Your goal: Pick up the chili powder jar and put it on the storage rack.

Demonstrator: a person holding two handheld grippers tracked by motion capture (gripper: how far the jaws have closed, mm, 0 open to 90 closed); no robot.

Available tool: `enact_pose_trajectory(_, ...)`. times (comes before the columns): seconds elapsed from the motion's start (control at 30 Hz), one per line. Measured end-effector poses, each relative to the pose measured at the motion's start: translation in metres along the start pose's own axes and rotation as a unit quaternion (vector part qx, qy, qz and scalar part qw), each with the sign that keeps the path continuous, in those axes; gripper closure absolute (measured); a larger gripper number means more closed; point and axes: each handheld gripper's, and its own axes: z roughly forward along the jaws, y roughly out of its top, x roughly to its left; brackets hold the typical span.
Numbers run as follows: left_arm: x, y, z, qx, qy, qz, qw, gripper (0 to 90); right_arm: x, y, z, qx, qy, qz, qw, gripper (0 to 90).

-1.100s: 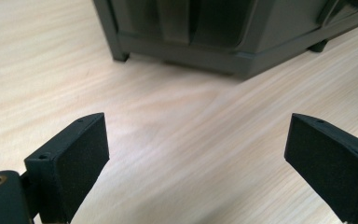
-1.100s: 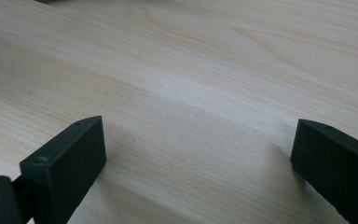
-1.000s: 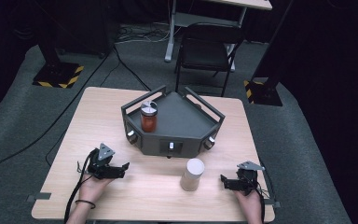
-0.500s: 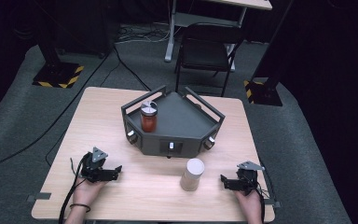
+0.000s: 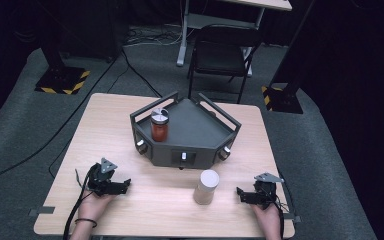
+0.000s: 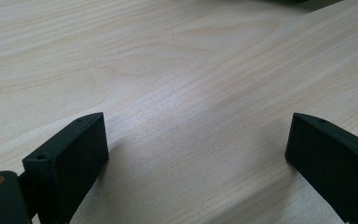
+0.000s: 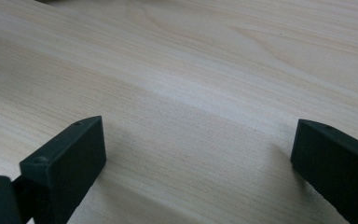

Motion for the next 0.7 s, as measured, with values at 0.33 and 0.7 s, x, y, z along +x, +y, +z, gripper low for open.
enact_pose_trajectory(0.33, 0.0000, 0.0001, 0.0001, 0.000, 0.000, 0.000, 1.0000, 4.7, 0.0006, 0.0000, 0.0000, 0.000, -0.001, 0.001, 1.0000, 2.1)
enact_pose_trajectory(0.7, 0.0004, 0.0010, 0.0007, 0.002, 0.000, 0.000, 1.0000, 4.0, 0.0007, 0.0000, 0.0000, 0.000, -0.001, 0.001, 1.0000, 2.1)
